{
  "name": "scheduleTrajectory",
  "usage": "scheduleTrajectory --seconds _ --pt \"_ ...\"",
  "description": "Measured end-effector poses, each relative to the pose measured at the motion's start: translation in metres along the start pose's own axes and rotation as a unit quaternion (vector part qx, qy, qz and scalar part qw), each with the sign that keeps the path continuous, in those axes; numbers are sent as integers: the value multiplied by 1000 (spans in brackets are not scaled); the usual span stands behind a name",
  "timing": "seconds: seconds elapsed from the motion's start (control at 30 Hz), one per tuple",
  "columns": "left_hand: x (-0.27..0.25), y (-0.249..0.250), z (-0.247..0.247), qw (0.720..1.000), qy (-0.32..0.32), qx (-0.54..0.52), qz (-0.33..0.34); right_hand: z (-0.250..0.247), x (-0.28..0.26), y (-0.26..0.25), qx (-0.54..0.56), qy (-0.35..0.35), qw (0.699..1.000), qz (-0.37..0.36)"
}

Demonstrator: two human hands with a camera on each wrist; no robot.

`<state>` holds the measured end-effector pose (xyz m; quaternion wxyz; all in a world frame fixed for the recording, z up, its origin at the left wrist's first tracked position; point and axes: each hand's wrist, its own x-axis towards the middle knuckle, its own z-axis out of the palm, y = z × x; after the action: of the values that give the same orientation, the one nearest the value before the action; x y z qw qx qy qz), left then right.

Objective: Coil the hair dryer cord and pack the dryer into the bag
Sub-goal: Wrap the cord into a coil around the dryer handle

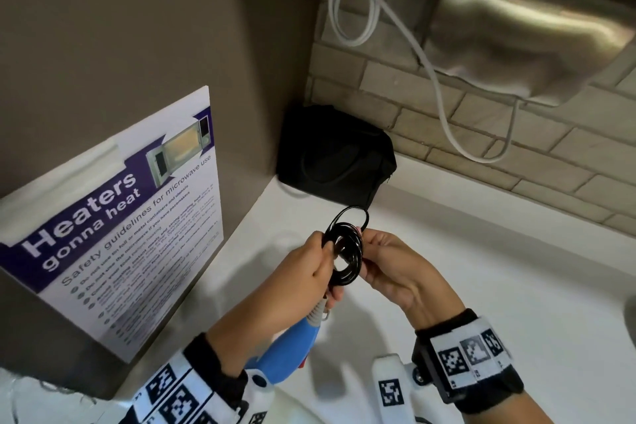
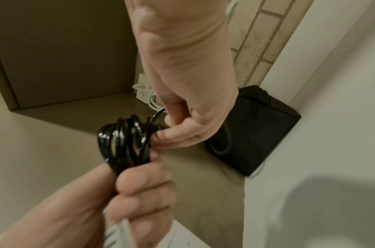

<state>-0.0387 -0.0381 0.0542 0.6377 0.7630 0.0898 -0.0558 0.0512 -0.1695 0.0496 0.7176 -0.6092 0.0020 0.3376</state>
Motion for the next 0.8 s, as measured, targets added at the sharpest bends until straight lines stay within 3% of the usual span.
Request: scheduleTrajectory --seconds 0.13,0.33,0.57,0.8 --pt "4 0 -7 999 35 12 -13 10 3 2 0 15 999 -33" --pt "3 4 -2 985 61 159 5 21 4 5 -28 56 998 -26" --pt "8 3 -6 990 55 126 2 20 -13 -4 -53 -10 994 -91" --pt "12 1 -9 986 88 138 17 16 -35 -8 -193 -97 964 -153"
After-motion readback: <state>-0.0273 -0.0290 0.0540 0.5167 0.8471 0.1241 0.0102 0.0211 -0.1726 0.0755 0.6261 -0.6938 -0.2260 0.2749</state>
